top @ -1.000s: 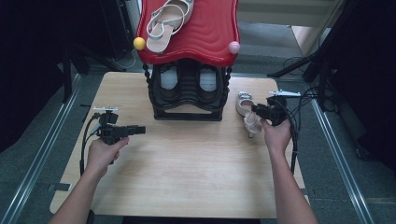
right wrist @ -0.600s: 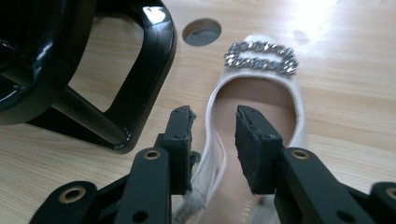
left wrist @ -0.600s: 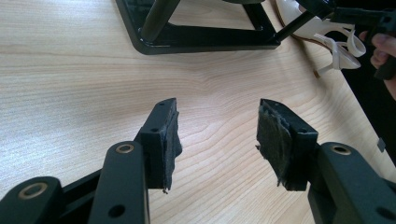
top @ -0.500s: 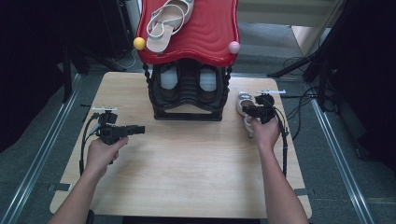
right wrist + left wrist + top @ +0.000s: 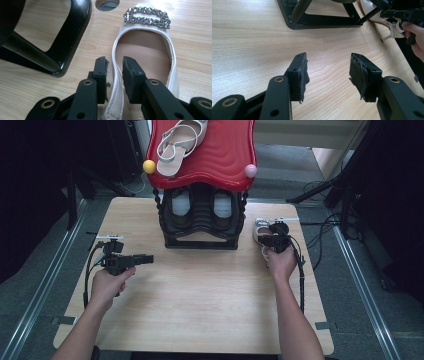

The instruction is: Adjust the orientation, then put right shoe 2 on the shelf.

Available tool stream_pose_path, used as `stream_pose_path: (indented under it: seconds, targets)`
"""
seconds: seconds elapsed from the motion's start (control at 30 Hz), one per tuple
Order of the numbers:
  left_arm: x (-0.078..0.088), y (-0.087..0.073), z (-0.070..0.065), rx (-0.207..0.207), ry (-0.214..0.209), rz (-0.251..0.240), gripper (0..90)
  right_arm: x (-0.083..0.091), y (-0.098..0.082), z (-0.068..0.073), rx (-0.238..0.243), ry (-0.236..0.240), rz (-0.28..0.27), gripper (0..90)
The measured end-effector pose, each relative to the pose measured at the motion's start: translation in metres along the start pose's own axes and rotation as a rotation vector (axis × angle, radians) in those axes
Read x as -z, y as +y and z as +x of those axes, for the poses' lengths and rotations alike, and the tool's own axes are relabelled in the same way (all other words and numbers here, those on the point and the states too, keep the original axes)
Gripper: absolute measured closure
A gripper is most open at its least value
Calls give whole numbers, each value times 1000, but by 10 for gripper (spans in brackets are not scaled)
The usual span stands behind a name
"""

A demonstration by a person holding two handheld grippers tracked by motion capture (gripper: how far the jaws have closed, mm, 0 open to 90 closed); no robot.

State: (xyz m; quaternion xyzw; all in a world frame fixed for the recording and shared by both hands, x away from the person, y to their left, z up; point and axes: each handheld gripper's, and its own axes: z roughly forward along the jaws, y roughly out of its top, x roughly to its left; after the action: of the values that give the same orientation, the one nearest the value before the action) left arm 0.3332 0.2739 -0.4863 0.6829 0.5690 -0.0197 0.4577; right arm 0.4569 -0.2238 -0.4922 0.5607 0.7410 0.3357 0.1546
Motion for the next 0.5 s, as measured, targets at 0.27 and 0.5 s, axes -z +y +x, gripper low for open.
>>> stream_pose_path:
  seconds: [0.27,0.5]
  targets:
    - [1,0,0,-5,1,-7,490,-1,0,0,6,-14,5,796]
    - [2,-1,0,-4,2,-9,490,0,0,-5,-28,18,13,878]
